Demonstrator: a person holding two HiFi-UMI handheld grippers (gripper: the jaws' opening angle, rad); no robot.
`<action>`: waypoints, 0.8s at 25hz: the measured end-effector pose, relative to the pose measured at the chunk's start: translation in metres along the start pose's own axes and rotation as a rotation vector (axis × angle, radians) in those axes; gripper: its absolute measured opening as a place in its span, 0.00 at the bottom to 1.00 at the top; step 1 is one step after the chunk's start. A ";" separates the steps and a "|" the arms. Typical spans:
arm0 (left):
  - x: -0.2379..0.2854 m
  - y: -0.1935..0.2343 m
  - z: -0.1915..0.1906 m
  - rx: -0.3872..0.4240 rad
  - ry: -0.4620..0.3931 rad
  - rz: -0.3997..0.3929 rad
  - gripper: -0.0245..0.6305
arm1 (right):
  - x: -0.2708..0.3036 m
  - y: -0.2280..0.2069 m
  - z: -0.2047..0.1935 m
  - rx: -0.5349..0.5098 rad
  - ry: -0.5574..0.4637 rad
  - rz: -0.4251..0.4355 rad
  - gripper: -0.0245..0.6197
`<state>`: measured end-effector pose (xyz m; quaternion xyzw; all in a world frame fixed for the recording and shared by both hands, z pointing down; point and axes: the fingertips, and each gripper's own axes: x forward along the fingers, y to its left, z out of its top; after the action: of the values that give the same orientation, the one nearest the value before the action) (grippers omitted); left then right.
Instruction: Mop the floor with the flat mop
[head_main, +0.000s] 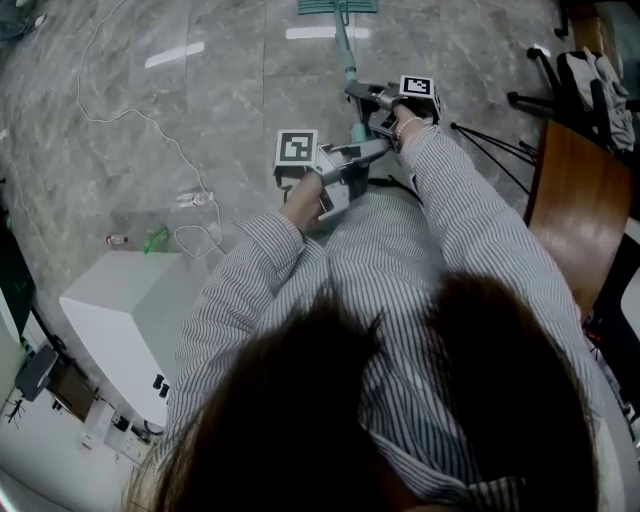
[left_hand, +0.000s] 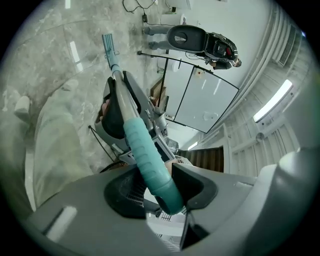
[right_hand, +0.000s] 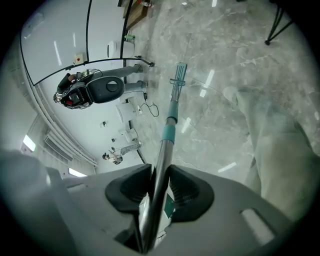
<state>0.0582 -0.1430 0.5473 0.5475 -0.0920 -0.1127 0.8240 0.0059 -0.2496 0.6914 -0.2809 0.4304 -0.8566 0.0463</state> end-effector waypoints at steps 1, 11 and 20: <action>-0.006 0.005 -0.018 -0.003 0.008 -0.002 0.27 | -0.006 -0.012 -0.015 0.000 0.000 -0.006 0.21; -0.020 0.064 -0.184 -0.002 0.037 -0.003 0.27 | -0.089 -0.132 -0.114 -0.017 0.011 -0.023 0.22; -0.038 0.117 -0.321 -0.017 0.008 -0.033 0.27 | -0.162 -0.217 -0.216 -0.022 0.024 -0.054 0.22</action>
<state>0.1202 0.1950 0.5313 0.5426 -0.0786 -0.1250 0.8269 0.0643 0.0919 0.6832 -0.2825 0.4328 -0.8560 0.0147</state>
